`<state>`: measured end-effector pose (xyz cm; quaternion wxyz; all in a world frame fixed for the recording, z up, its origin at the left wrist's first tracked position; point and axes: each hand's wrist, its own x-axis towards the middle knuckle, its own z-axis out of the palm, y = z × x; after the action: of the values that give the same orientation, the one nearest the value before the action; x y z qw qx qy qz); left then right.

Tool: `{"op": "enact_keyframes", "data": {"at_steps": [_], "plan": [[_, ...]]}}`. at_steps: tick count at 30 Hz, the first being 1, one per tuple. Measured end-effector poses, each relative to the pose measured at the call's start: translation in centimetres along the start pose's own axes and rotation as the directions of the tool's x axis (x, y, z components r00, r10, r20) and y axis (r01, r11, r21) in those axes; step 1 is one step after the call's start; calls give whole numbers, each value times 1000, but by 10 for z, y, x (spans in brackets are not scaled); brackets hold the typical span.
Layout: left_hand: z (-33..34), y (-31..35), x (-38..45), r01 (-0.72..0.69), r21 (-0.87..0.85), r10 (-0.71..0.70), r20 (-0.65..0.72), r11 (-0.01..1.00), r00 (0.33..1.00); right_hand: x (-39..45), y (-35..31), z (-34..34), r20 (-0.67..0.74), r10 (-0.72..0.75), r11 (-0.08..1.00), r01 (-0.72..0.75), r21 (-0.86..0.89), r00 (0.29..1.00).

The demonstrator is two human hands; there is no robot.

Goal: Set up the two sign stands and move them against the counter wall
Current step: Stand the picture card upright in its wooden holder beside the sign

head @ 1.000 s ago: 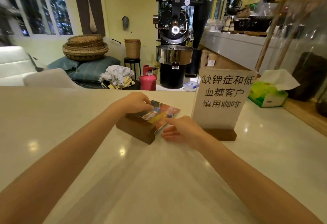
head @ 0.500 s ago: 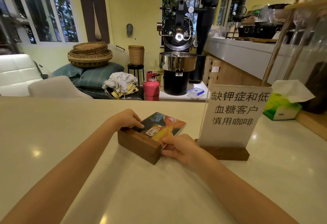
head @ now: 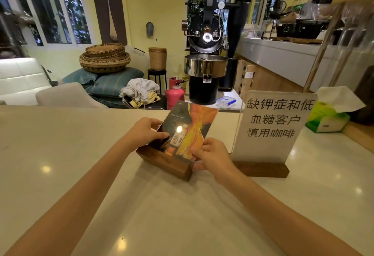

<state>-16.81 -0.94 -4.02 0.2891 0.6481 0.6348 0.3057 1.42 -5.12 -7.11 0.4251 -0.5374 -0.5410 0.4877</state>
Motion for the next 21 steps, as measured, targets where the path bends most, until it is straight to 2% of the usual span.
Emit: {"op": "enact_keyframes", "data": {"at_steps": [3, 6, 11, 21], "plan": [[1, -4, -7, -40, -43, 37, -66, 998, 997, -9, -2, -2, -13, -92, 993, 91, -69, 996], [2, -4, -13, -61, -80, 54, -79, 995, 995, -18, -3, -4, -15, -164, 985, 163, -57, 986], [4, 5, -22, -148, -75, 144, -57, 986, 988, -33, -1, -14, -8, -281, 957, 279, -85, 960], [19, 17, -39, -279, -24, 274, -122, 960, 954, -56, 13, -29, -95, -468, 863, 432, -261, 879]]}}
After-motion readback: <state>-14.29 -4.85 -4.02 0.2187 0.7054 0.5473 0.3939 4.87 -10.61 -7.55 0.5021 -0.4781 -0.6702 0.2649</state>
